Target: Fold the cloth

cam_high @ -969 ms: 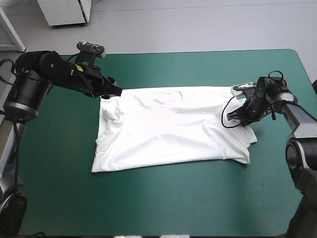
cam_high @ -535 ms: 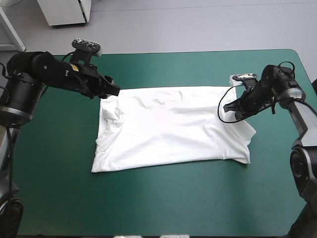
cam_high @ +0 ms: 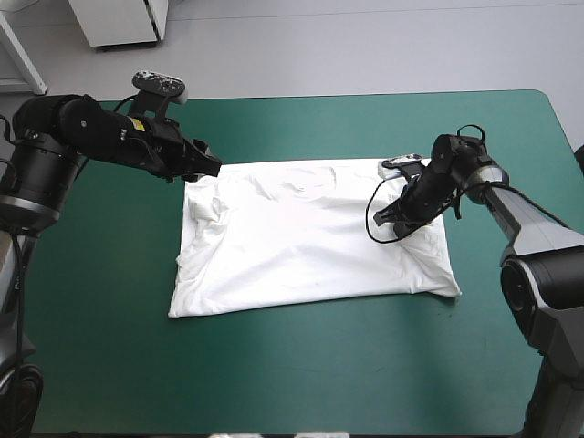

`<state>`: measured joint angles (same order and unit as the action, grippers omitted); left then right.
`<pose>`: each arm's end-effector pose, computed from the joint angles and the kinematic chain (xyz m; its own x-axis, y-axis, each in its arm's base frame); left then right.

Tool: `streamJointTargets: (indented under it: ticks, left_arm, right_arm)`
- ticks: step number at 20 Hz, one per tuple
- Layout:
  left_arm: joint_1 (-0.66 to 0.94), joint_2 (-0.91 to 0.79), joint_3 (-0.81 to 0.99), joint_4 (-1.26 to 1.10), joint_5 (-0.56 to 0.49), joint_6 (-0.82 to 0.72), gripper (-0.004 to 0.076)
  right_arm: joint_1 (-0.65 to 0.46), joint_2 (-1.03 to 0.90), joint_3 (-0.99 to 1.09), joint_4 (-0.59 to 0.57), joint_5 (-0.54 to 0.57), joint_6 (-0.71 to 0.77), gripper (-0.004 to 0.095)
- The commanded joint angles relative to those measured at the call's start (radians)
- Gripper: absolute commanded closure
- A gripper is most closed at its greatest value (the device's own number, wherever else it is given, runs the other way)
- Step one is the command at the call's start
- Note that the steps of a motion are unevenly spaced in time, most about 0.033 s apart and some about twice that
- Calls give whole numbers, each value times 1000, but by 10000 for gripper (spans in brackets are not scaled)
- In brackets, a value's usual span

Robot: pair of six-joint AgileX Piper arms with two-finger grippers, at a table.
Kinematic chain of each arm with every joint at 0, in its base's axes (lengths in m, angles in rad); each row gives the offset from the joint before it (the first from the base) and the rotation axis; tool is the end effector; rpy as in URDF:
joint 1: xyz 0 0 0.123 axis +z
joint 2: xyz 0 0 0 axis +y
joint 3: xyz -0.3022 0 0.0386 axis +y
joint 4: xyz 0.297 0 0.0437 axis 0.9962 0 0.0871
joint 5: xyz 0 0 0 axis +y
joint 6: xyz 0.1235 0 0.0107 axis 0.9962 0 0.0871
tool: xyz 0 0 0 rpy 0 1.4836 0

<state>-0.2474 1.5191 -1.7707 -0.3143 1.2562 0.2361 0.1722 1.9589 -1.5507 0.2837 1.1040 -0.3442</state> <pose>0.3528 -0.1267 0.4500 -0.6982 0.3099 -0.6453 0.5100 0.8479 -0.1446 0.4472 0.1092 0.1919 -0.9065 -0.3661 -0.2103 -0.4073 0.8896 0.2068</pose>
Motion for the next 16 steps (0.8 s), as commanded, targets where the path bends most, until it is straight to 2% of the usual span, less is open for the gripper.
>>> streamJointTargets:
  ticks: [1, 3, 5, 7, 9, 12, 16]
  left_arm:
    - [-4, -42, -29, -29, 22, -3, 333]
    - [-4, -42, -29, -23, 30, 0, 332]
    - [-4, -49, -29, -23, 30, 3, 332]
    - [-4, -63, -29, -12, 30, 15, 332]
    - [-4, -78, -29, 47, 31, 3, 332]
    - [-4, -128, 1, 135, 31, -17, 331]
    - [-4, -290, 232, 275, 31, -61, 331]
  right_arm:
    - [1, -33, -26, 16, -10, -42, 923]
    - [1, -35, -38, 19, 13, -62, 871]
    - [-1, -37, -81, 19, 70, -62, 758]
    - [-1, -56, -128, 14, 91, -57, 599]
    - [-1, -85, -147, -8, 116, -51, 523]
    - [-3, -143, -147, -88, 143, -3, 460]
    - [-5, -312, -97, -170, 144, 54, 457]
